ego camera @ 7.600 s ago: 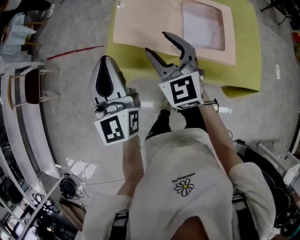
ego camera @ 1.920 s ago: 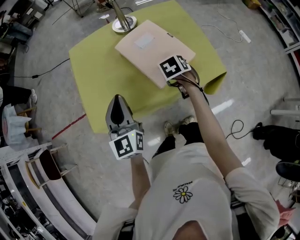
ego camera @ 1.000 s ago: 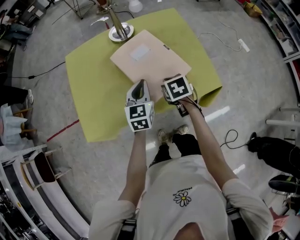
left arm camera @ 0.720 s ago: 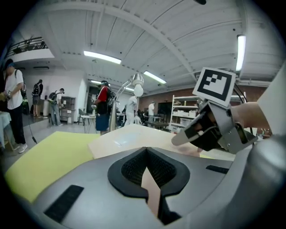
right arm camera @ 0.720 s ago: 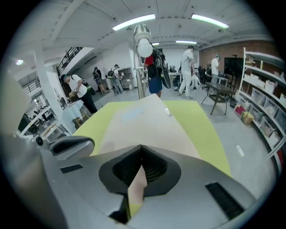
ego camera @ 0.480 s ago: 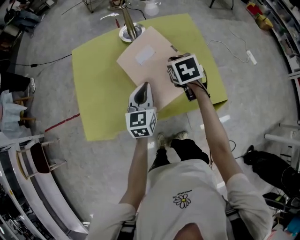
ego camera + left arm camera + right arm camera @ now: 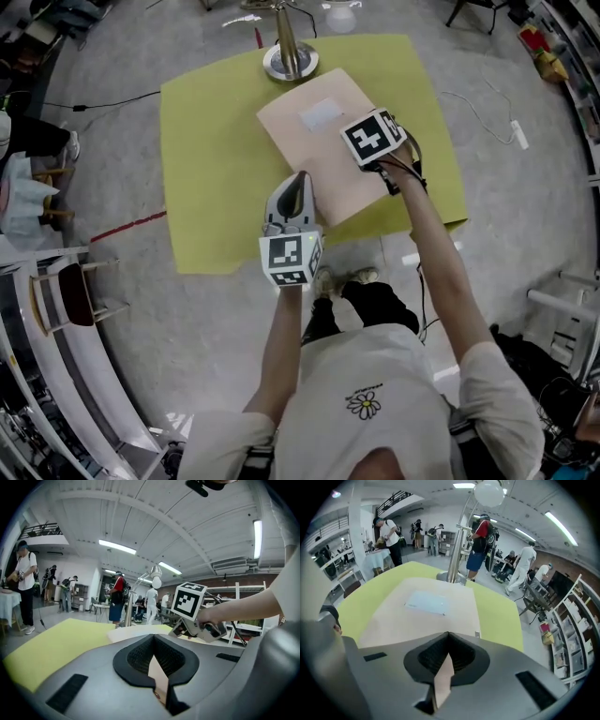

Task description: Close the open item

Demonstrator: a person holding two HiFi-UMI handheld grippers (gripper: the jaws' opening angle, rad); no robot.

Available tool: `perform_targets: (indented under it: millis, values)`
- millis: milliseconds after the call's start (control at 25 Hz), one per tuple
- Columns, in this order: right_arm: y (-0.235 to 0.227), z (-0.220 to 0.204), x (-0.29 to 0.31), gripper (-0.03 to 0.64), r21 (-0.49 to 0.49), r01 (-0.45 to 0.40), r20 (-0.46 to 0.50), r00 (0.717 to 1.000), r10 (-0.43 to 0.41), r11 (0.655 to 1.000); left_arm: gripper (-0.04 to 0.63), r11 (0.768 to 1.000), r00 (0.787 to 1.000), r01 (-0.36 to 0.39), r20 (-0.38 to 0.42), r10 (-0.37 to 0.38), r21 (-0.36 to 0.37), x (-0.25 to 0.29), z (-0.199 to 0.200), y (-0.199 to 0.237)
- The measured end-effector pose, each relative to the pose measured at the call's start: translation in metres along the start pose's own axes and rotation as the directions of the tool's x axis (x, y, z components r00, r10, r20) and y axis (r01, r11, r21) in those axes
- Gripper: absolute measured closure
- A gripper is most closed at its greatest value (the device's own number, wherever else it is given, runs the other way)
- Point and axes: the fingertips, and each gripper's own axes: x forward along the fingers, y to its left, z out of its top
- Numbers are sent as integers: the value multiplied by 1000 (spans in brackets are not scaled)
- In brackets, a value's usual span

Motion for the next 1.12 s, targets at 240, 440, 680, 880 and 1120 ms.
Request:
perform_targets:
  millis: [240,440,680,880,1120]
  values:
    - [-9,-17,12,606,87,-35,-24,999,37,996,581,999,1000,-28,14,28,22,-1,3,6]
    - [-4,-19,18,606,163,-96,14,995,95,982,581,999,1000,-30,3,30,24,0,-2,3]
    - [-7,-23,20,606,106,-21,-20,1000,23,994,581,999,1000,-23,11,23,26,-2,0,-1]
    - [4,-16,19,606,222,-109,76,993,94,969,581,999,999,-20,29,19,38,-9,9,-6]
    - [-11,-20,10,606,216,-34,75,997,18,976,581,999,996,-46,78,45,16,-16,36,-8]
